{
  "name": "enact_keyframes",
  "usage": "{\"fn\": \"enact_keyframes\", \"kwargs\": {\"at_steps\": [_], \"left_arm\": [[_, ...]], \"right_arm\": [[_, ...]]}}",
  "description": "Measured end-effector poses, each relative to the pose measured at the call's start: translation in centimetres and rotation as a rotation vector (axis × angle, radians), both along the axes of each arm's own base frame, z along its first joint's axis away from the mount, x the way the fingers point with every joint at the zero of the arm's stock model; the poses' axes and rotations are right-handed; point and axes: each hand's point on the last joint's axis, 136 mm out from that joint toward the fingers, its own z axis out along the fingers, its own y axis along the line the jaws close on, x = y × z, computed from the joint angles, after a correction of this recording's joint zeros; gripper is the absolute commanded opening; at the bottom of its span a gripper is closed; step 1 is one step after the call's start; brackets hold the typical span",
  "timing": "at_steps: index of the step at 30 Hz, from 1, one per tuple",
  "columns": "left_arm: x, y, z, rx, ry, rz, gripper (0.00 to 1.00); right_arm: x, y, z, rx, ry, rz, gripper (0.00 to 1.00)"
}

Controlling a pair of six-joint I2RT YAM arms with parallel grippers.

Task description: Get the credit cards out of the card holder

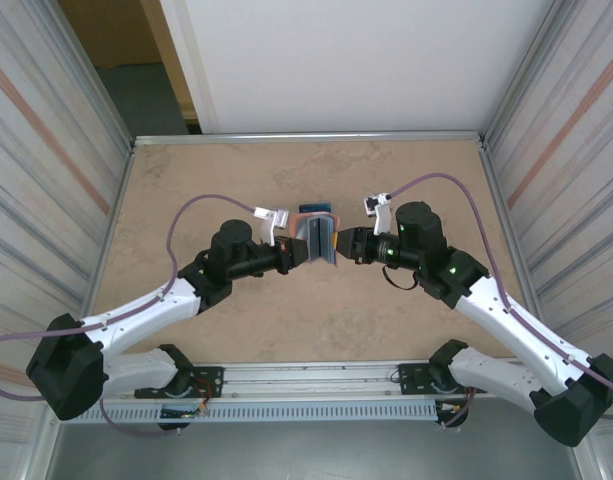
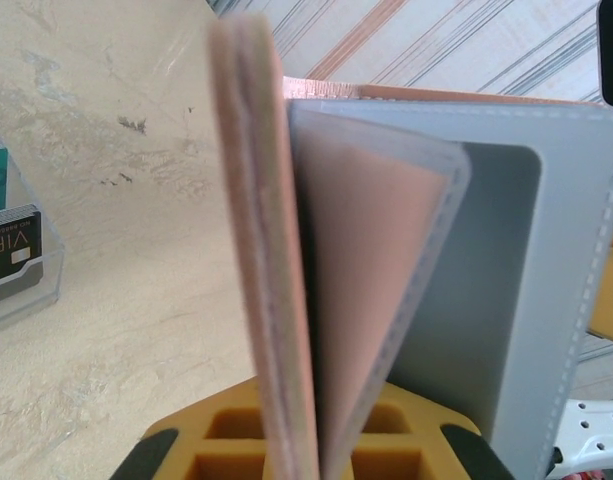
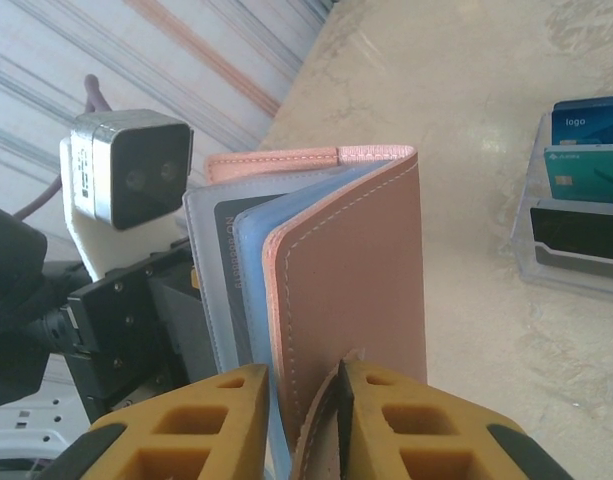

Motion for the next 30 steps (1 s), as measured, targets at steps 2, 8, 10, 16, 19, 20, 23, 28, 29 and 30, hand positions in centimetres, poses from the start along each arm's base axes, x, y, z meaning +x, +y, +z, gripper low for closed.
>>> {"fn": "enact_keyframes", "kwargs": {"at_steps": [2,8,10,16,19,20,23,28,29,30], "left_arm": [[-0.1,0.0,0.1,-0.003,0.000,-0.004,0.00],[-0.3,-0.2,0.2,-0.012,0.002,-0.021,0.00],[-0.4,-0.2,0.3,-0.014,0.001,-0.024,0.00],[-0.4,-0.3,0.5,-0.023,-0.005,-0.033,0.00],[-0.4,-0.3,0.7,-0.027,-0.009,-0.033,0.00],[-0.4,-0.3,0.7,-0.027,-0.009,-0.032,0.00],[-0.3,-0.3,0.6,-0.025,-0.008,-0.030,0.05],[-0.2,-0.2,0.5,-0.020,-0.010,-0.023,0.28],[-0.2,-0.2,0.5,-0.020,-0.009,-0.022,0.32],[-0.2,-0.2,0.5,-0.019,-0.010,-0.021,0.37]], "right_arm": [[0.1,0.0,0.0,-0.002,-0.001,-0.004,0.29],[0.4,-0.5,-0.5,-0.032,-0.005,-0.028,0.32],[0.5,-0.6,-0.7,-0.044,-0.007,-0.033,0.27],[0.7,-0.7,-1.3,-0.059,0.005,-0.041,0.15],[0.9,-0.8,-1.3,-0.059,0.007,-0.047,0.12],[1.0,-0.8,-1.3,-0.058,0.008,-0.045,0.11],[0.9,-0.7,-1.3,-0.055,0.009,-0.040,0.09],[0.9,-0.9,-1.4,-0.066,0.017,-0.045,0.04],[0.8,-0.9,-1.4,-0.068,0.019,-0.044,0.04],[0.8,-0.9,-1.3,-0.071,0.022,-0.046,0.04]]}}
